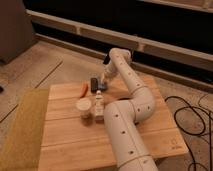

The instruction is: Wipe the white sponge on the table

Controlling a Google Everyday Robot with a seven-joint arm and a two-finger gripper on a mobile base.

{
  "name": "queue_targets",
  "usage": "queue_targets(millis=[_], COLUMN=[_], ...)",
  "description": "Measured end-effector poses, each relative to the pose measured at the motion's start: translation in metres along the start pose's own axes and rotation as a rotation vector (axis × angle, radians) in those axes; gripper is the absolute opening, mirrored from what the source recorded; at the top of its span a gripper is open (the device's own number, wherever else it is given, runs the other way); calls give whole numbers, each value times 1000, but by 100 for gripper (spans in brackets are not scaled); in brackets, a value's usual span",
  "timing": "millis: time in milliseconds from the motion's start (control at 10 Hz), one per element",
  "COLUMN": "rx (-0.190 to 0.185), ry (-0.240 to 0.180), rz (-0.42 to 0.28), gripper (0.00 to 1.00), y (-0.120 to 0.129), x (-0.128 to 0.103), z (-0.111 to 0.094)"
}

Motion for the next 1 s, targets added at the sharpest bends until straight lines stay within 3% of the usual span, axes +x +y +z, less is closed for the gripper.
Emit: queue_targets(millis=[200, 400, 700, 1000], rx=[-45, -63, -63, -34], ry=[4, 24, 47, 68], rz=[59, 105, 112, 107], gripper=[0, 0, 0, 0], y=[-4, -15, -20, -32], x=[5, 15, 23, 31], z=[-2, 3, 3, -3])
